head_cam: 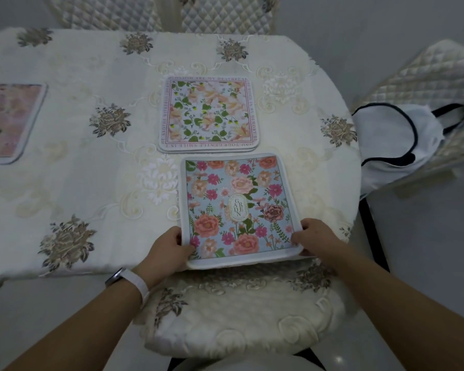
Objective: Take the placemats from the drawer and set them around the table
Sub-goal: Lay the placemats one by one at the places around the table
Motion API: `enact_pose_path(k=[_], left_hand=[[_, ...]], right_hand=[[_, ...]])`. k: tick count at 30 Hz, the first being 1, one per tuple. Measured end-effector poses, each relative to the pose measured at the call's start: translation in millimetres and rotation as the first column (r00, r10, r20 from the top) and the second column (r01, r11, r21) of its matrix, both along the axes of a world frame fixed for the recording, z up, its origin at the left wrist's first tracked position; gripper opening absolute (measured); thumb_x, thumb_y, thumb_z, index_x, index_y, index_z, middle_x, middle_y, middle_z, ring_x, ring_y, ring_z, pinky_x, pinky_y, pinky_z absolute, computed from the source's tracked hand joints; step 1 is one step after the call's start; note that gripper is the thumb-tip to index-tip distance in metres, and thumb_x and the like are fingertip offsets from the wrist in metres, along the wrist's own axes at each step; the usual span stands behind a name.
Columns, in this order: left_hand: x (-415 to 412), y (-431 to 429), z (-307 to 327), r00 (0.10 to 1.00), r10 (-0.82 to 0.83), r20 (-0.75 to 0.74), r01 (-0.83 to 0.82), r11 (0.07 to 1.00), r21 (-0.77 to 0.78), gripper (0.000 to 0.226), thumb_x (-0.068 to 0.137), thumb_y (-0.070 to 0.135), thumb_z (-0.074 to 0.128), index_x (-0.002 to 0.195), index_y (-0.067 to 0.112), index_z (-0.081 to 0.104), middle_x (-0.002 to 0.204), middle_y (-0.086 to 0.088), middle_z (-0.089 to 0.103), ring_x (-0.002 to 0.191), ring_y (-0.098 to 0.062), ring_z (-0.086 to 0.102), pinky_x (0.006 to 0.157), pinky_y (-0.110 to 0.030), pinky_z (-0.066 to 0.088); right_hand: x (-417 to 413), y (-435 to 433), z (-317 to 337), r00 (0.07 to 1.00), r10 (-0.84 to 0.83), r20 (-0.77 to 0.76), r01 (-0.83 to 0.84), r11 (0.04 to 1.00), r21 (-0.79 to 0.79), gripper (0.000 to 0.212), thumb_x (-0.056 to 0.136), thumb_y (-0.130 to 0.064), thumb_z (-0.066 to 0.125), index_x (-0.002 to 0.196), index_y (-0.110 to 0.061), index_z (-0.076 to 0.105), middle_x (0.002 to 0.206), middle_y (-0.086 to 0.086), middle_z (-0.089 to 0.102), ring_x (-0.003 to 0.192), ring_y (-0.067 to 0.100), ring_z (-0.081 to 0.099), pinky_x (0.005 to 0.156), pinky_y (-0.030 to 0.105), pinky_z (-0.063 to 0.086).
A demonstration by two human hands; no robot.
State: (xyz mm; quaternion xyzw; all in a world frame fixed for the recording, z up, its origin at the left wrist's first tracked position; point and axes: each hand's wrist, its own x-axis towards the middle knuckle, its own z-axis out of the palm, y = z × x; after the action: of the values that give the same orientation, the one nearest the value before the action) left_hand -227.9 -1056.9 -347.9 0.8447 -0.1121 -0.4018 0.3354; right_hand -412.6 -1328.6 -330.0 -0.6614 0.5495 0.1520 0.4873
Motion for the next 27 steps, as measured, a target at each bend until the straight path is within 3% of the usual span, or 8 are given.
enact_pose_path(k=[2, 6, 10, 13, 15, 18, 21, 27], left_hand=[[-1, 2, 2, 0.999, -0.033, 0.000, 0.033, 0.999, 0.015, 0.020, 0.088, 0.012, 0.065, 0.106, 0.016, 0.057, 0.100, 0.000, 0.064, 0.092, -0.019, 0.061, 0.083, -0.039, 0.052], [1, 6, 3, 0.998, -0.065, 0.012, 0.064, 0.997, 0.043, 0.017, 0.087, 0.013, 0.065, 0.101, 0.015, 0.057, 0.097, -0.001, 0.063, 0.090, -0.020, 0.061, 0.081, -0.039, 0.054], [1, 10, 1, 0.993, -0.118, 0.002, 0.118, 0.991, 0.062, 0.013, 0.088, 0.017, 0.065, 0.097, 0.017, 0.057, 0.095, 0.001, 0.063, 0.087, -0.016, 0.061, 0.077, -0.037, 0.054], [-1, 12, -2, 0.992, -0.123, 0.030, 0.121, 0.991, 0.061, 0.009, 0.090, 0.017, 0.062, 0.090, 0.020, 0.054, 0.091, 0.003, 0.061, 0.082, -0.011, 0.058, 0.065, -0.026, 0.047], [-2, 14, -4, 0.993, -0.110, 0.052, 0.107, 0.992, 0.062, 0.009, 0.091, 0.019, 0.061, 0.088, 0.021, 0.053, 0.089, 0.001, 0.062, 0.081, -0.013, 0.059, 0.066, -0.028, 0.050], [0, 15, -7, 0.993, -0.086, 0.078, 0.082, 0.995, 0.053, 0.008, 0.092, 0.022, 0.061, 0.089, 0.022, 0.054, 0.091, 0.000, 0.063, 0.083, -0.017, 0.062, 0.074, -0.038, 0.055], [3, 9, -9, 0.993, -0.061, 0.097, 0.055, 0.997, 0.058, 0.012, 0.092, 0.022, 0.062, 0.086, 0.024, 0.051, 0.090, 0.001, 0.062, 0.083, -0.017, 0.061, 0.072, -0.036, 0.053], [7, 3, -15, 0.992, -0.037, 0.121, 0.026, 0.995, 0.096, 0.012, 0.090, 0.023, 0.063, 0.093, 0.014, 0.057, 0.090, -0.003, 0.064, 0.081, -0.018, 0.061, 0.073, -0.037, 0.052]], right_hand=[[-3, 3, 2, 0.999, 0.035, -0.018, -0.035, 0.999, -0.019, 0.015, 0.079, -0.003, 0.069, 0.093, -0.006, 0.065, 0.093, 0.010, 0.067, 0.080, 0.026, 0.066, 0.057, 0.033, 0.060], [-8, 9, 2, 0.996, 0.076, -0.044, -0.077, 0.996, -0.033, 0.015, 0.076, -0.004, 0.068, 0.091, -0.003, 0.066, 0.091, 0.012, 0.069, 0.081, 0.030, 0.068, 0.070, 0.046, 0.061], [-10, 12, 3, 0.996, 0.073, -0.057, -0.075, 0.997, -0.036, 0.021, 0.075, -0.003, 0.069, 0.095, 0.003, 0.065, 0.093, 0.015, 0.069, 0.083, 0.032, 0.068, 0.071, 0.049, 0.060], [-12, 15, 1, 0.995, 0.078, -0.061, -0.082, 0.995, -0.054, 0.017, 0.077, -0.003, 0.068, 0.093, 0.001, 0.065, 0.091, 0.013, 0.069, 0.082, 0.031, 0.068, 0.072, 0.045, 0.060], [-13, 16, -1, 0.993, 0.095, -0.069, -0.101, 0.991, -0.088, 0.015, 0.078, -0.006, 0.069, 0.093, -0.003, 0.065, 0.090, 0.010, 0.068, 0.081, 0.027, 0.067, 0.073, 0.043, 0.060], [-12, 16, -2, 0.992, 0.115, -0.053, -0.121, 0.984, -0.133, 0.009, 0.081, -0.009, 0.068, 0.089, -0.006, 0.063, 0.087, 0.006, 0.066, 0.075, 0.021, 0.064, 0.060, 0.031, 0.055], [-9, 13, -5, 0.993, 0.113, -0.031, -0.117, 0.980, -0.163, 0.008, 0.083, -0.008, 0.066, 0.089, -0.007, 0.062, 0.085, 0.006, 0.065, 0.072, 0.019, 0.062, 0.054, 0.026, 0.049], [-5, 5, -9, 0.988, 0.150, -0.035, -0.153, 0.976, -0.152, 0.013, 0.079, -0.009, 0.070, 0.088, -0.010, 0.062, 0.086, 0.004, 0.065, 0.078, 0.022, 0.063, 0.073, 0.038, 0.058]])
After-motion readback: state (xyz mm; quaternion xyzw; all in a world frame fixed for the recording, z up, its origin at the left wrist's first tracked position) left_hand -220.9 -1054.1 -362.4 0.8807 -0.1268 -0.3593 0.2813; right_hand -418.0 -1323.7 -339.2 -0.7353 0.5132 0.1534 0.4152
